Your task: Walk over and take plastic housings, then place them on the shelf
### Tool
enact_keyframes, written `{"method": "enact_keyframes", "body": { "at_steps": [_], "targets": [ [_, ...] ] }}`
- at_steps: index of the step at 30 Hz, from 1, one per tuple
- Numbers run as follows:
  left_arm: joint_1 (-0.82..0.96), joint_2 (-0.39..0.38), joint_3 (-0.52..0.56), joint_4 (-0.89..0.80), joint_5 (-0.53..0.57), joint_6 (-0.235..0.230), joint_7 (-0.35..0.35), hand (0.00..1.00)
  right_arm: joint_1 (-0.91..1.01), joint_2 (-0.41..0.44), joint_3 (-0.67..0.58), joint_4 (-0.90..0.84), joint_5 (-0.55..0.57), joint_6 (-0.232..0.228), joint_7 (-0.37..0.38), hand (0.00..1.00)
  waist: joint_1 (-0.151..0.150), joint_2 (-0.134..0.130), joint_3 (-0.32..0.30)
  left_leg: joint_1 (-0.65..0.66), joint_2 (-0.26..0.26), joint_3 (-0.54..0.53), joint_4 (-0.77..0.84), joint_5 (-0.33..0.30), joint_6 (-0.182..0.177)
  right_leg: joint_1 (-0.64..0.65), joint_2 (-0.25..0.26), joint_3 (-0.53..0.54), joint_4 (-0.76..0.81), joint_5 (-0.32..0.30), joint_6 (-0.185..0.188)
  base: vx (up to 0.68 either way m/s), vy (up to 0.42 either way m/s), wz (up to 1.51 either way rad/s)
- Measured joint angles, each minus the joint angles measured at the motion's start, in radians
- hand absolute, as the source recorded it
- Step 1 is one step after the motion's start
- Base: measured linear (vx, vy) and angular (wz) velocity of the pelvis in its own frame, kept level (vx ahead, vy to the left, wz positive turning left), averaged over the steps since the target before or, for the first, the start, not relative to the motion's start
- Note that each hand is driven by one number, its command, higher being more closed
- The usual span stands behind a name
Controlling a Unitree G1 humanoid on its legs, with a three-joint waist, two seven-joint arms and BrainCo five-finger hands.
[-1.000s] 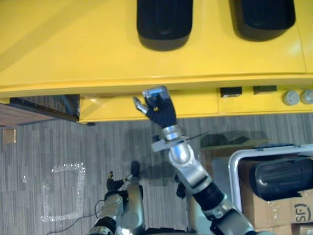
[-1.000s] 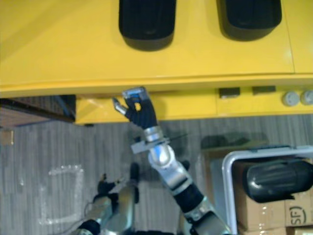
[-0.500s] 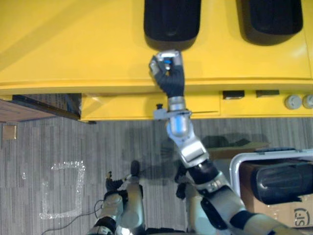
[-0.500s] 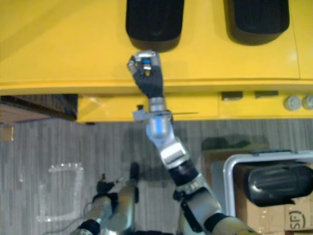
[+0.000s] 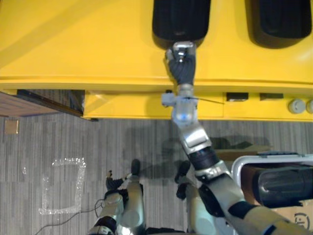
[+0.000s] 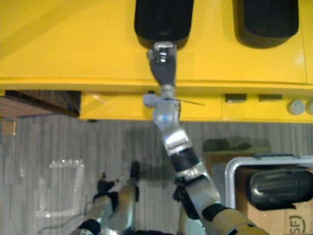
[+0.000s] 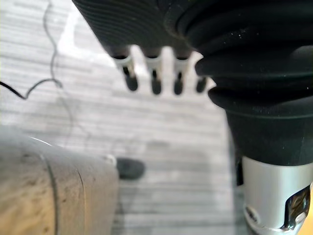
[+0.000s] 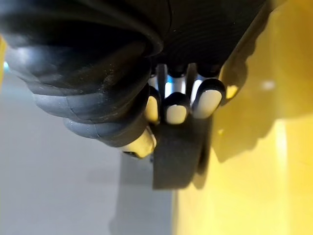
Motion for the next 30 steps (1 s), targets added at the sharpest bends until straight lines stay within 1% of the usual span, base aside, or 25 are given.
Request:
{"method": "enact_keyframes", "body": {
  "at_steps": [7, 11, 19, 25, 28, 30],
  "targets": [
    [0.0, 0.0, 0.0, 0.0, -0.012, 0.0, 0.0, 0.0, -0.022, 0.001, -0.019, 0.039, 0.0, 0.003, -0.011, 1.0, 0.009, 0.0, 0.0, -0.001, 0.001, 0.0, 0.005, 0.0, 0.0, -0.001, -0.001, 0.0, 0.008, -0.002, -0.002, 0.0, 0.003, 0.0],
    [0.0, 0.0, -0.001, 0.0, -0.012, 0.001, -0.001, 0.0, -0.05, 0.0, -0.031, 0.062, 0.0, 0.021, -0.011, 1.0, 0.013, 0.0, 0.0, -0.001, 0.001, 0.0, 0.006, 0.0, 0.0, -0.003, -0.002, 0.0, 0.01, -0.002, -0.003, 0.0, 0.0, 0.0],
    [0.0, -0.001, -0.001, -0.003, -0.012, 0.001, -0.001, 0.0, -0.076, 0.001, -0.031, 0.063, 0.0, 0.023, -0.011, 1.0, 0.018, 0.002, 0.001, -0.003, 0.0, 0.0, 0.006, 0.0, 0.0, -0.005, -0.005, 0.0, 0.01, -0.002, -0.003, 0.0, 0.0, 0.0],
    [0.0, -0.001, -0.001, -0.009, -0.012, 0.001, -0.001, 0.0, -0.114, 0.001, -0.044, 0.077, -0.01, 0.032, -0.012, 1.0, 0.02, 0.007, 0.004, -0.012, 0.0, 0.0, 0.014, -0.001, 0.0, -0.015, -0.006, 0.001, 0.019, -0.004, -0.005, 0.0, 0.0, 0.0],
    [-0.001, -0.002, -0.001, -0.011, -0.012, 0.001, -0.001, 0.0, -0.122, 0.001, -0.055, 0.09, -0.01, 0.032, -0.012, 1.0, 0.021, 0.019, 0.01, -0.019, 0.0, -0.001, 0.021, 0.0, 0.0, -0.021, -0.007, 0.001, 0.026, -0.005, -0.006, 0.0, 0.0, 0.0],
    [-0.001, -0.001, 0.0, -0.01, -0.012, 0.001, -0.001, 0.0, -0.123, 0.0, -0.057, 0.1, -0.01, 0.033, -0.013, 1.0, 0.021, 0.021, 0.01, -0.019, 0.0, -0.001, 0.021, 0.0, 0.0, -0.021, -0.007, 0.001, 0.027, -0.005, -0.006, 0.0, 0.0, 0.0]
  ]
}}
